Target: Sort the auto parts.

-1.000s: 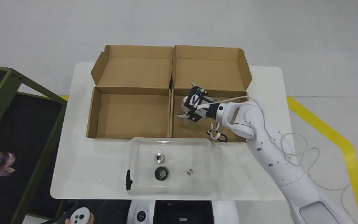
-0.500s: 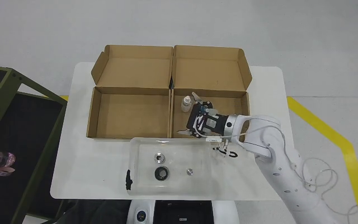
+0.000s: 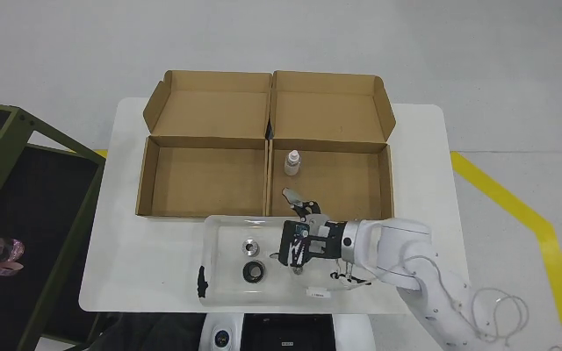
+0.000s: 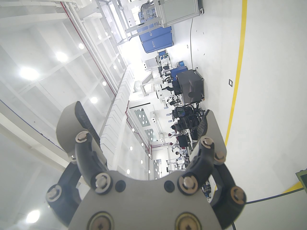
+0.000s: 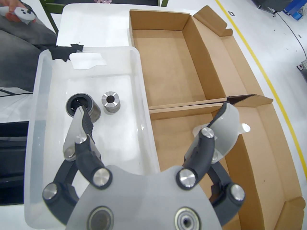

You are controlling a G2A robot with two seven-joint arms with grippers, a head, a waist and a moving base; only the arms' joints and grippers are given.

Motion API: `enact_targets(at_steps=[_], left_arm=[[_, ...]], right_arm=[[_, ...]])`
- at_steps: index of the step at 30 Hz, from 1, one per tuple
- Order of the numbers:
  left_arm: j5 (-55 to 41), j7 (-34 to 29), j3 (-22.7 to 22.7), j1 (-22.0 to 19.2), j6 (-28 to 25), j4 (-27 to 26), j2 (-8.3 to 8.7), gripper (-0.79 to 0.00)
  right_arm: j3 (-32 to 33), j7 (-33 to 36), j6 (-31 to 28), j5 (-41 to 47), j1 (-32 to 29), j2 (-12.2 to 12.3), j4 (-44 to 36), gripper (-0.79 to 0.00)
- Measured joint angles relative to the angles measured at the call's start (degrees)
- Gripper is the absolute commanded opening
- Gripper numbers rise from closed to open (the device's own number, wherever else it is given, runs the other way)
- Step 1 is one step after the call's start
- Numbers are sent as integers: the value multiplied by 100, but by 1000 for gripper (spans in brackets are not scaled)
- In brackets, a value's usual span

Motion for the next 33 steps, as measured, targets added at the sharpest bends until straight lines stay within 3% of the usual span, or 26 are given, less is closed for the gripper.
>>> enact_targets(at_steps=[20, 33], left_arm=[[0, 0, 0, 0, 0, 0, 0, 0], [0, 0, 0, 0, 0, 0, 0, 0]], right_arm=[[-440, 658, -369, -683, -477, 121, -188, 0], [-696, 1531, -399, -919, -545, 166, -232, 0]])
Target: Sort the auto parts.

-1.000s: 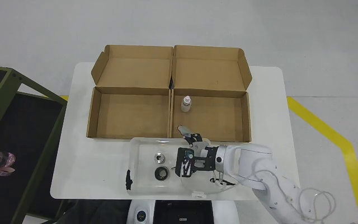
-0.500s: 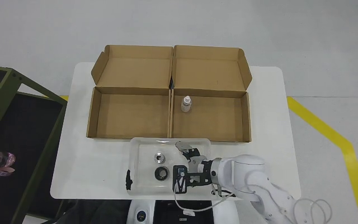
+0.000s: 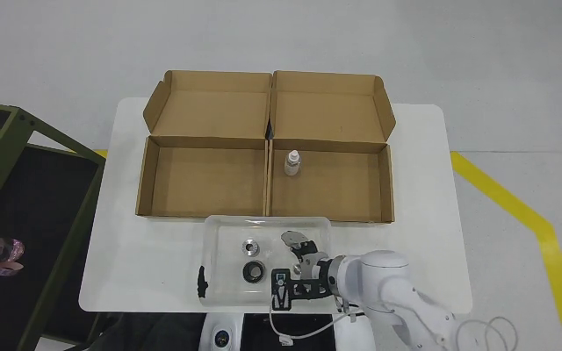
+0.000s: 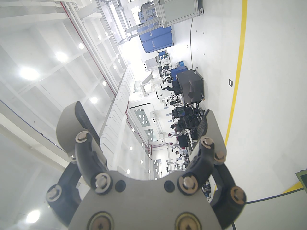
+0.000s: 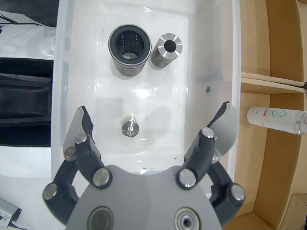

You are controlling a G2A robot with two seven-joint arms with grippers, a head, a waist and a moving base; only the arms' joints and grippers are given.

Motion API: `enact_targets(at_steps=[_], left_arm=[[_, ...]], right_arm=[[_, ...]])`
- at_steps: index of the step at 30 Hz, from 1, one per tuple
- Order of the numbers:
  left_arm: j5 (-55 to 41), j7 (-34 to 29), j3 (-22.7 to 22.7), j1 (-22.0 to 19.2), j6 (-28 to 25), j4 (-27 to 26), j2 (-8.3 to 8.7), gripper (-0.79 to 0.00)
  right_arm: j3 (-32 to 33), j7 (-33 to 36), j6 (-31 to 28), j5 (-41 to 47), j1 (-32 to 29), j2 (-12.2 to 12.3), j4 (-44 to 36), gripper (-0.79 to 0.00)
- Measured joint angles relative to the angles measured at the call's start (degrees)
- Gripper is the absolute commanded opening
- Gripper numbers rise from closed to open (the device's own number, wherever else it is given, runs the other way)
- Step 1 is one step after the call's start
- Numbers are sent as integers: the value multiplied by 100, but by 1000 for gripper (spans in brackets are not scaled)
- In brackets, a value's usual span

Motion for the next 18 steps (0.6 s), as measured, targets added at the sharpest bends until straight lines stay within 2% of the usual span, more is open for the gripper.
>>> enact_targets(at_steps=[16, 18], left_arm=[[0, 0, 0, 0, 0, 0, 0, 0], [0, 0, 0, 0, 0, 0, 0, 0]], right_arm=[[-371, 891, 65, -114, 197, -18, -6, 0], [-419, 976, 74, -108, 224, -23, 17, -31]])
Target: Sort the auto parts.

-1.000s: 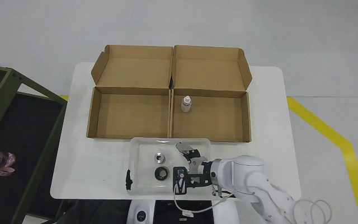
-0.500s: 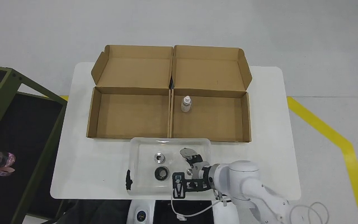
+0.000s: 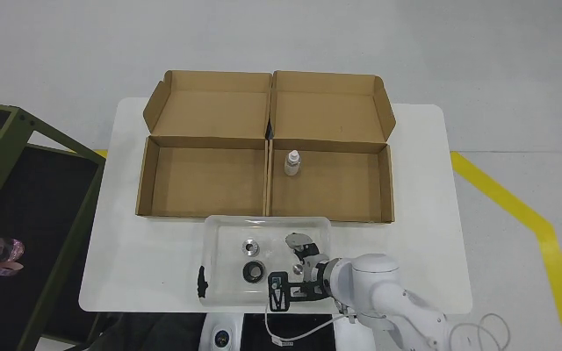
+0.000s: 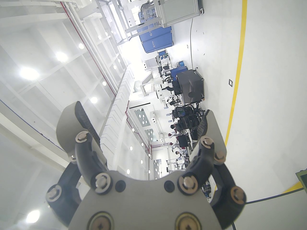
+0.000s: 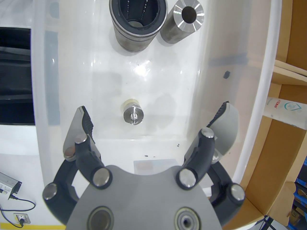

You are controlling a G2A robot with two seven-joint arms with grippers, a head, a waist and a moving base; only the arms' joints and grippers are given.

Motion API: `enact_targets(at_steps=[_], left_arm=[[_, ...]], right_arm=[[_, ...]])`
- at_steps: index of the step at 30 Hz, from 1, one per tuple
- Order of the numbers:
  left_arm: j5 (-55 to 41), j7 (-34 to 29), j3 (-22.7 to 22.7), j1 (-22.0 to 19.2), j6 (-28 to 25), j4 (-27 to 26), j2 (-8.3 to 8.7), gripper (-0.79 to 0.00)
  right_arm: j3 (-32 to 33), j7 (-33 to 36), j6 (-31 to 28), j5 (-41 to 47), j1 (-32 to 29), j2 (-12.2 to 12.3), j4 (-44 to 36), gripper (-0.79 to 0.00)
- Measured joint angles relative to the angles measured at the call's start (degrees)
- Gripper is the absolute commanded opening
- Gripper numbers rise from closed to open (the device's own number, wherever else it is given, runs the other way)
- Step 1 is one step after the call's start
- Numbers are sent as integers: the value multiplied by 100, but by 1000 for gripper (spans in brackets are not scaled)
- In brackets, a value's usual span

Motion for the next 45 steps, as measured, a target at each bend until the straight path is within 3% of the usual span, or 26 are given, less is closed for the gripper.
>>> enact_targets(at_steps=[7, 12, 24, 29, 32, 45], left_arm=[[0, 0, 0, 0, 0, 0, 0, 0], [0, 0, 0, 0, 0, 0, 0, 0], [0, 0, 0, 0, 0, 0, 0, 0], [0, 0, 0, 0, 0, 0, 0, 0], [0, 0, 0, 0, 0, 0, 0, 0], [0, 0, 0, 0, 0, 0, 0, 0]], right_arm=[[-199, 135, 95, -67, 115, 2, 90, -274], [-377, 218, 178, -128, 207, 15, 145, -394], [-772, 471, 430, -73, 435, 99, 248, -493], [-896, 568, 527, 47, 523, 144, 257, -631], [-954, 619, 579, 125, 583, 174, 247, -773], [-745, 307, 550, 546, 732, 259, 21, -785]])
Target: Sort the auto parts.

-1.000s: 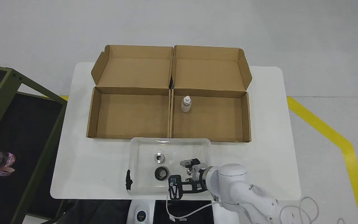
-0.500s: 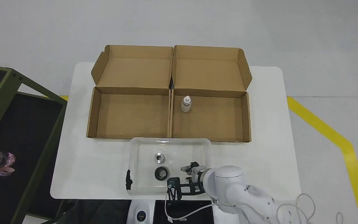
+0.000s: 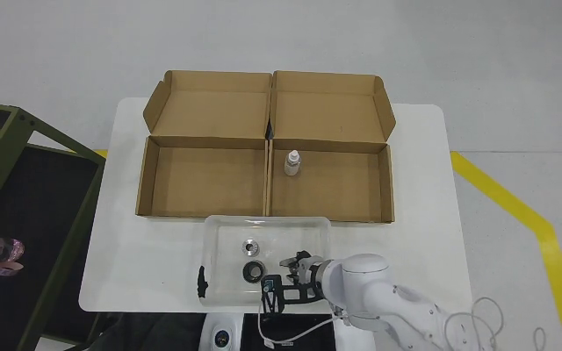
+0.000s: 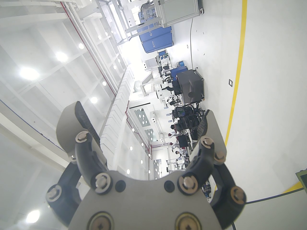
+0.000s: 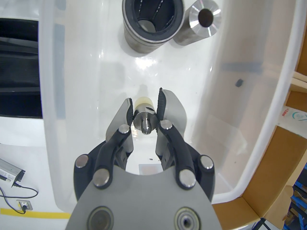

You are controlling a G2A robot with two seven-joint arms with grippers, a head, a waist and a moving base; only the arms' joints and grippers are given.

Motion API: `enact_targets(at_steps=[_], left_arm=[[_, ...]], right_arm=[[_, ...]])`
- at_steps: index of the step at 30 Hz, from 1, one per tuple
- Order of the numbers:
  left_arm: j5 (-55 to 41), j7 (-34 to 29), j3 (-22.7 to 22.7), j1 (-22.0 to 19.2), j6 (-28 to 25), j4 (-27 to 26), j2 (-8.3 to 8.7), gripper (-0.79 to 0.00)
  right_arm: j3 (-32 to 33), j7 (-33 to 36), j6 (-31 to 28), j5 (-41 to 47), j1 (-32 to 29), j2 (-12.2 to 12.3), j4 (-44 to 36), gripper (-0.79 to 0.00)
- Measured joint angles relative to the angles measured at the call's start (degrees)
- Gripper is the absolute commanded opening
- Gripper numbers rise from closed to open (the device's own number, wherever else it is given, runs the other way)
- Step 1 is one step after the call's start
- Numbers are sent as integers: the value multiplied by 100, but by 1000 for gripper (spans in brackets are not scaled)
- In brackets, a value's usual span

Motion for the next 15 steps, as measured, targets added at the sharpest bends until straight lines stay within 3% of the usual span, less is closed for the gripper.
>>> enact_targets(at_steps=[15], left_arm=[[0, 0, 0, 0, 0, 0, 0, 0]], right_arm=[[473, -1758, 331, -579, -109, 52, -286, -785]])
